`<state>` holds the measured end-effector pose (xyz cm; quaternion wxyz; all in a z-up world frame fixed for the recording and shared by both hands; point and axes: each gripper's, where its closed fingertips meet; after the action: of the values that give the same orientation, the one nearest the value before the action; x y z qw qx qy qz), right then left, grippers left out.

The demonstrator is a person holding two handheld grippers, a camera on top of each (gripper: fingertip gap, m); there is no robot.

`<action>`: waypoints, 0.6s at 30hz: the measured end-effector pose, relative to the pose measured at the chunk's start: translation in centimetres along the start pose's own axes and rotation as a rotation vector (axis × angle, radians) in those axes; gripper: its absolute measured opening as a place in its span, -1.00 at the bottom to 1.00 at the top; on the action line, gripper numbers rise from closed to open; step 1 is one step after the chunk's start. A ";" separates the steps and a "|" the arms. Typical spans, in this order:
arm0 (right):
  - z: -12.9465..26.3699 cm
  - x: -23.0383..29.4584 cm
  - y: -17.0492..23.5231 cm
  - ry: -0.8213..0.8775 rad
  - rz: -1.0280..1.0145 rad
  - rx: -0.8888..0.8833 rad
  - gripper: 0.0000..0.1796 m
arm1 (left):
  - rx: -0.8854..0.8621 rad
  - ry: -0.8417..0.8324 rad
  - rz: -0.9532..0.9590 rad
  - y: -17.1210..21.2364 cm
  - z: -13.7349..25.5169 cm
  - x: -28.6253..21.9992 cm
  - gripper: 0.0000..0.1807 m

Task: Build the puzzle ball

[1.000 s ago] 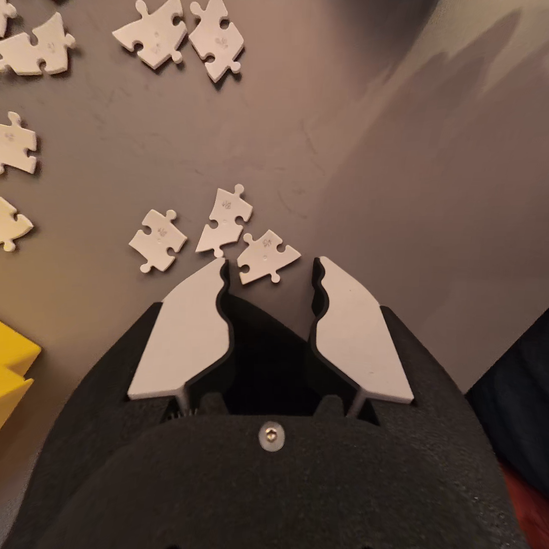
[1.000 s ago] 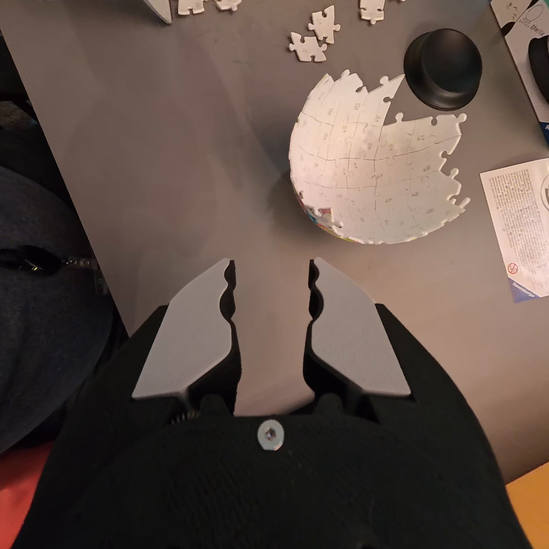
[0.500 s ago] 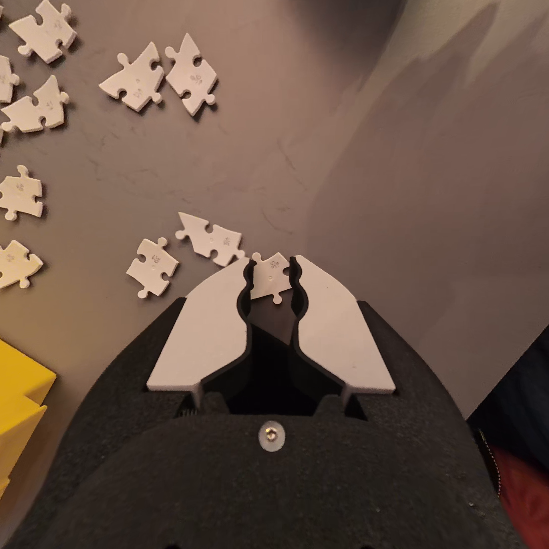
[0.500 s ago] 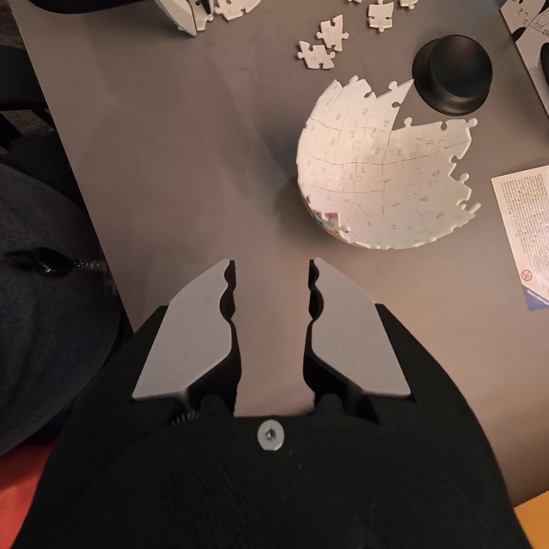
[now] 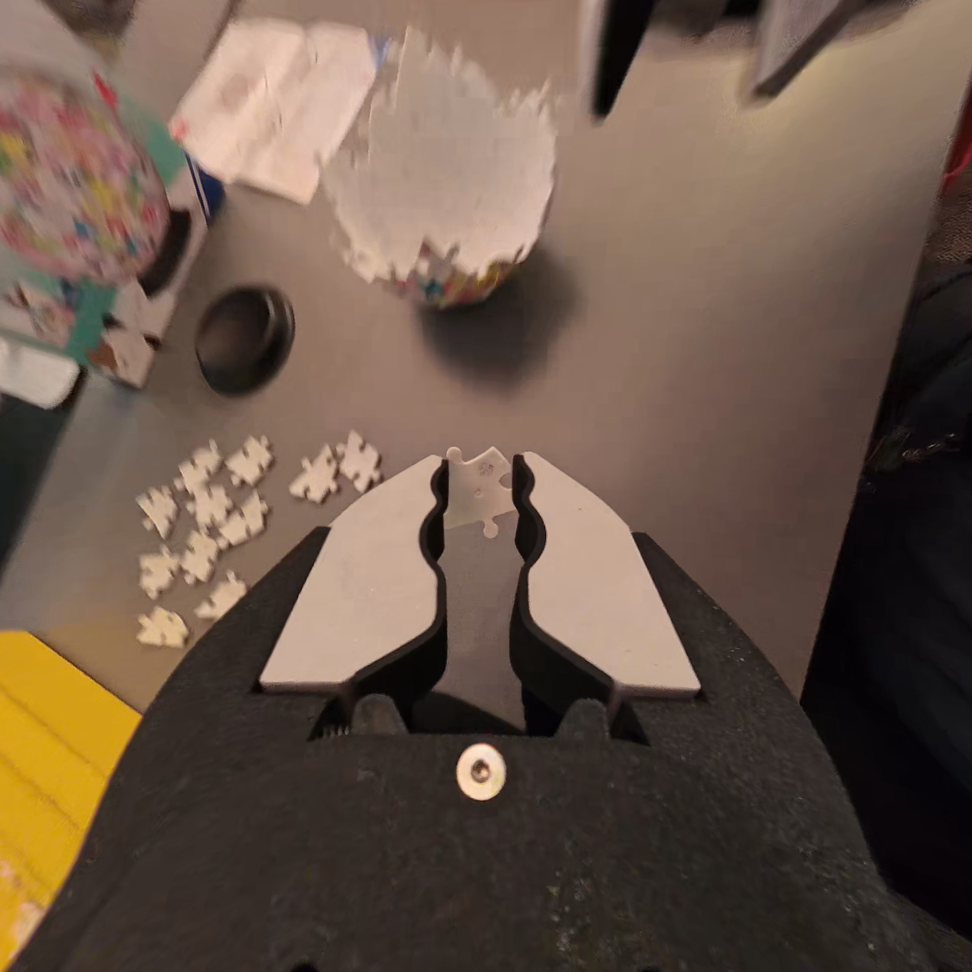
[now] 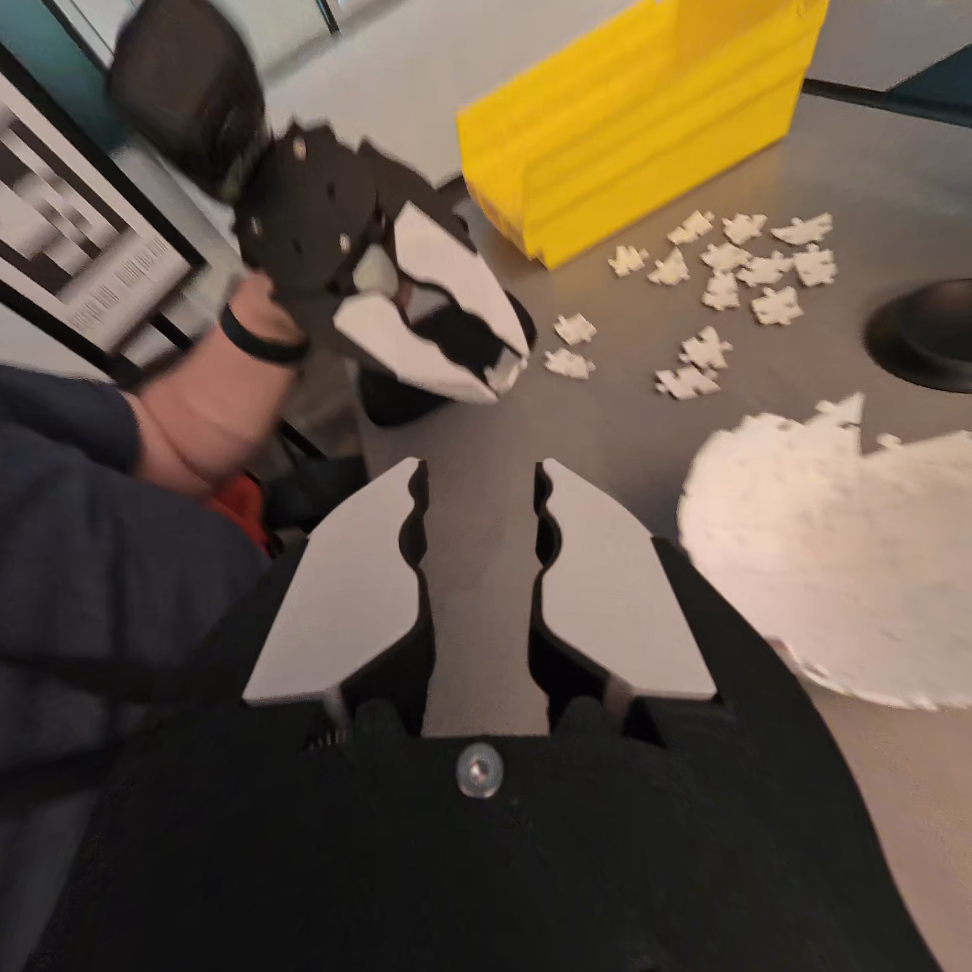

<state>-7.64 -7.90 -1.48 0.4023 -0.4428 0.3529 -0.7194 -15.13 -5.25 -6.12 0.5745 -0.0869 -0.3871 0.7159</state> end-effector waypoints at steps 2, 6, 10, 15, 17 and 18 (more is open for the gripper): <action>-0.4 0.5 -1.6 -0.046 -0.089 -0.056 -0.61 | -0.041 0.014 -0.078 -2.4 0.5 -0.9 -0.75; -0.6 0.5 -3.0 -0.132 -0.226 -0.084 -0.70 | -0.091 0.047 -0.209 -5.9 1.3 -2.7 -0.75; -0.8 0.7 -1.8 -0.203 -0.321 0.000 -0.73 | -0.099 0.053 -0.279 -7.5 1.3 -3.5 -0.75; -1.4 0.5 -0.4 -0.197 -0.373 0.056 -0.73 | -0.113 0.070 -0.307 -8.5 1.0 -4.1 -0.75; -1.7 1.0 0.1 -0.247 -0.389 0.087 -0.85 | -0.116 0.080 -0.315 -8.7 0.8 -4.5 -0.79; -1.7 1.5 0.0 -0.300 -0.402 0.088 -0.96 | -0.111 0.074 -0.323 -8.6 0.6 -4.4 -0.81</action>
<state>-9.60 -9.02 -1.57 0.3181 -0.5878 0.1626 -0.7259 -7.54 -9.11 -1.42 0.6901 -0.0813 -0.4135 0.5883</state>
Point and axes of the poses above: each gripper's, where its closed fingertips meet, z back along the fingers, y out of its underside, x = y × z across the jaws, and after that the axes turned 1 degree about -y, right-handed
